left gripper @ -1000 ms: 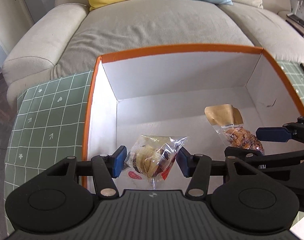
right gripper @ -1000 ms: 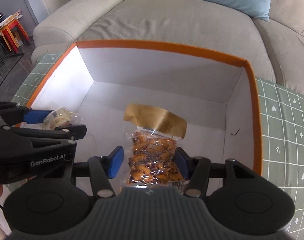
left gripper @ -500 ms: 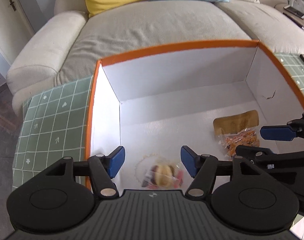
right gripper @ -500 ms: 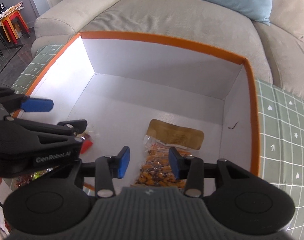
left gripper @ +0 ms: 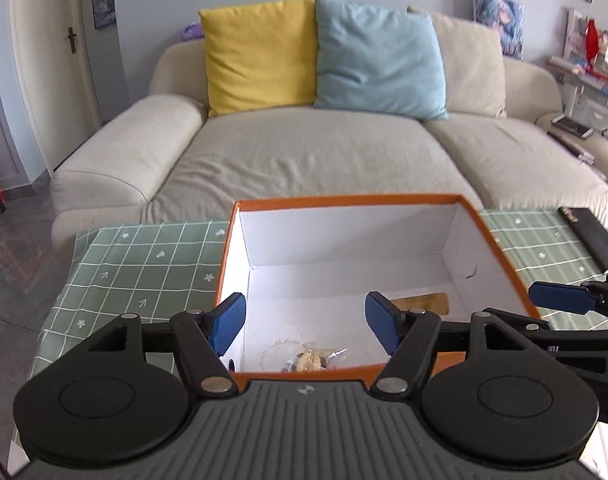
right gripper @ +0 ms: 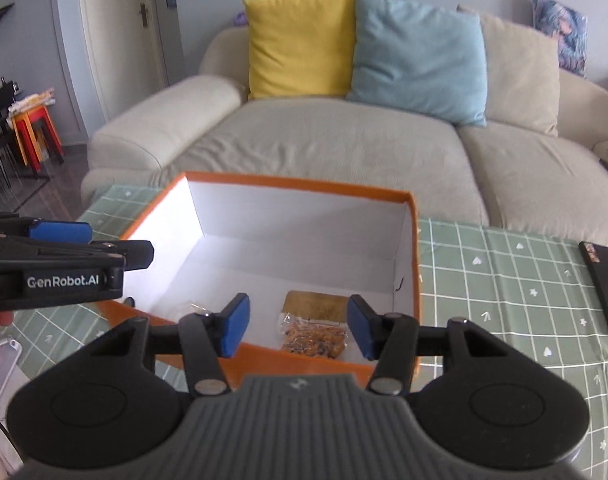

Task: Organize snacks
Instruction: 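Open both tools to release the bags into the box, then move both tools back over the remaining snack pile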

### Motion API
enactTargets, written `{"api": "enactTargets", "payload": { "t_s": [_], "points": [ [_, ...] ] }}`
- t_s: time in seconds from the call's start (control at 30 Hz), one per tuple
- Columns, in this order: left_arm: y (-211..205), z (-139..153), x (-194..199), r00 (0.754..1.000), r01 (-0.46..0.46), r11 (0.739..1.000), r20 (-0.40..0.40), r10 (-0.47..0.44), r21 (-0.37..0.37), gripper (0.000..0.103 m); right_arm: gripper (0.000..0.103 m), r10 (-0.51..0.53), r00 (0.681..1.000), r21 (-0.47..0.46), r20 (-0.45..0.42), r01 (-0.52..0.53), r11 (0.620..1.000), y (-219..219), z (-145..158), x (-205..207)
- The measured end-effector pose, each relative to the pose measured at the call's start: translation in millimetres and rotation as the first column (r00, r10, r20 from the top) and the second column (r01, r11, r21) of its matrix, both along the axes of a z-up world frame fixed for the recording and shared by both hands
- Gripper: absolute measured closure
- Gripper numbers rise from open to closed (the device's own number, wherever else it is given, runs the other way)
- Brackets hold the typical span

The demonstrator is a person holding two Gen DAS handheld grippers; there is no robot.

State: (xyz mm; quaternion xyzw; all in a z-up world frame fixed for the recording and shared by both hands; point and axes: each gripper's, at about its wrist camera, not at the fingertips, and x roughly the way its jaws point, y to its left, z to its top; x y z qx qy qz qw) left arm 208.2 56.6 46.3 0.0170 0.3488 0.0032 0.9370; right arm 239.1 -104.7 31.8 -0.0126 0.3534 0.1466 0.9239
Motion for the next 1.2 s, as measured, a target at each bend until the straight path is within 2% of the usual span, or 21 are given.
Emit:
{"api": "enactTargets", "payload": {
  "t_s": [0.1, 0.17, 0.2, 0.3, 0.4, 0.6, 0.7, 0.87, 1.03, 1.2],
  "points": [
    [0.6, 8.0, -24.8, 0.999, 0.010, 1.000, 0.040, -0.009, -0.013, 0.022, 0.049, 0.003, 0.999, 0.018, 0.055, -0.004, 1.000, -9.9, 9.7, -28.9],
    [1.9, 10.5, -41.6, 0.998, 0.009, 1.000, 0.064, -0.008, -0.020, 0.022, 0.043, 0.000, 0.996, 0.025, 0.087, -0.002, 1.000, -14.3, 14.3, -46.7],
    [2.9, 11.0, -49.7, 0.997, 0.008, 0.999, 0.071, -0.006, -0.031, 0.022, 0.043, -0.004, 0.995, 0.026, 0.105, 0.001, 1.000, -15.0, 16.4, -56.2],
    [6.0, 9.2, -69.2, 0.998, 0.011, 0.998, 0.069, -0.006, -0.063, 0.022, 0.041, -0.013, 0.990, 0.019, 0.138, 0.010, 1.000, -17.5, 18.3, -80.6],
    [5.8, 4.4, -84.4, 0.998, 0.018, 0.998, 0.053, -0.015, -0.061, 0.022, 0.040, -0.016, 0.989, 0.015, 0.147, 0.014, 1.000, -19.4, 15.5, -102.2],
    [7.3, -14.7, -111.0, 1.000, -0.014, 0.996, 0.001, 0.014, -0.088, 0.022, 0.039, -0.041, 0.990, 0.020, 0.132, 0.038, 0.999, -22.3, 0.5, -136.7],
    [4.9, -28.2, -125.7, 1.000, -0.020, 0.997, -0.017, 0.019, -0.078, 0.022, 0.035, -0.070, 0.992, 0.023, 0.109, 0.067, 0.997, -24.4, -11.0, -150.7],
    [7.6, -56.6, -142.6, 0.995, -0.037, 0.994, -0.100, 0.027, -0.101, 0.022, 0.035, -0.087, 0.995, -0.019, 0.055, 0.088, 0.996, -21.4, -34.0, -162.1],
    [11.5, -70.5, -148.5, 0.991, -0.041, 0.989, -0.134, 0.022, -0.141, 0.023, 0.035, -0.055, 0.998, -0.040, -0.027, 0.054, 0.998, -13.4, -59.1, -164.4],
    [10.5, -82.5, -148.2, 0.988, -0.029, 0.988, -0.154, 0.006, -0.149, 0.025, 0.035, -0.020, 0.998, -0.096, -0.057, 0.014, 0.995, -4.7, -75.0, -163.8]
  ]
}}
